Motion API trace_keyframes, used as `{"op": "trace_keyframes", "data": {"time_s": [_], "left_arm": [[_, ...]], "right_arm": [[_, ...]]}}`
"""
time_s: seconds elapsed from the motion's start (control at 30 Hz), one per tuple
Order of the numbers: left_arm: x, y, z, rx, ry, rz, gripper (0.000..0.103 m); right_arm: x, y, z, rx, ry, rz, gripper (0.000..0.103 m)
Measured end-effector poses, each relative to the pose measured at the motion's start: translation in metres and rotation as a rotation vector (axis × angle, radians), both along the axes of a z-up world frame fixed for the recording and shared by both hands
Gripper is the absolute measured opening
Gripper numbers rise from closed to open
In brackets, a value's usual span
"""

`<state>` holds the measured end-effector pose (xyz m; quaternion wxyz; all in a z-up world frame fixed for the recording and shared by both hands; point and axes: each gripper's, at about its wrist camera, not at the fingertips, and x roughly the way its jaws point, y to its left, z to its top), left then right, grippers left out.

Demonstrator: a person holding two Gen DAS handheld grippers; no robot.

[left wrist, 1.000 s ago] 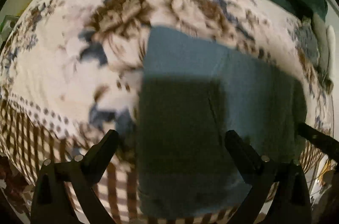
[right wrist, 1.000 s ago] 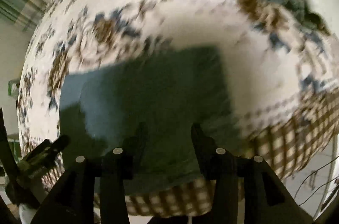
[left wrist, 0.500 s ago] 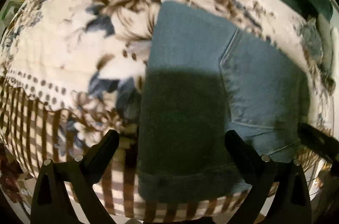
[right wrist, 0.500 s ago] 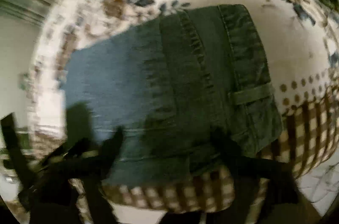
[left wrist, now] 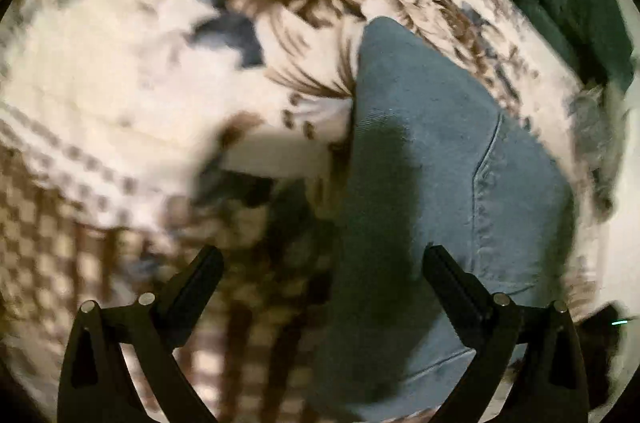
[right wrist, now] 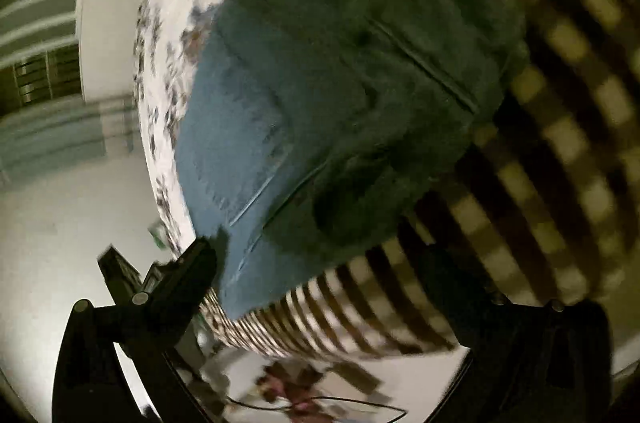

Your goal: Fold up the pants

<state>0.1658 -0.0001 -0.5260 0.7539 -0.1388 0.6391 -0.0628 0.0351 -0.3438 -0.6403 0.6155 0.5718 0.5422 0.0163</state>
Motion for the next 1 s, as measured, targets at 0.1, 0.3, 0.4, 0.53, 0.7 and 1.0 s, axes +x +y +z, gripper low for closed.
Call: {"op": "trace_keyframes", "data": {"time_s": [0.1,0.3,0.4,0.53,0.7,1.0], "left_arm": [[0.001,0.0,-0.008,-0.098,0.012,0.006,0.103],[0.007,-0.008,-0.014,-0.153,0.021,0.002,0.103],[0.012,-0.012,-0.019,-0.18,0.025,0.008,0.103],[0.017,-0.015,-0.018,-0.236,0.015,0.018,0.102],[0.018,-0.028,-0.004,-0.236,-0.022,-0.008,0.037],[0.009,-0.035,0.059,-0.25,-0.12,-0.038,0.018]], "right_arm": [[-0.003,-0.001,-0.018,0.076,-0.046,-0.131,0.103],[0.017,0.007,-0.017,0.107,-0.096,-0.161,0.1],[0.023,0.006,-0.037,0.163,-0.067,-0.2,0.1],[0.036,0.012,-0.031,0.206,-0.102,-0.256,0.1],[0.043,0.027,-0.026,0.132,-0.088,-0.184,0.05],[0.064,0.04,0.044,0.017,-0.146,-0.09,0.039]]}}
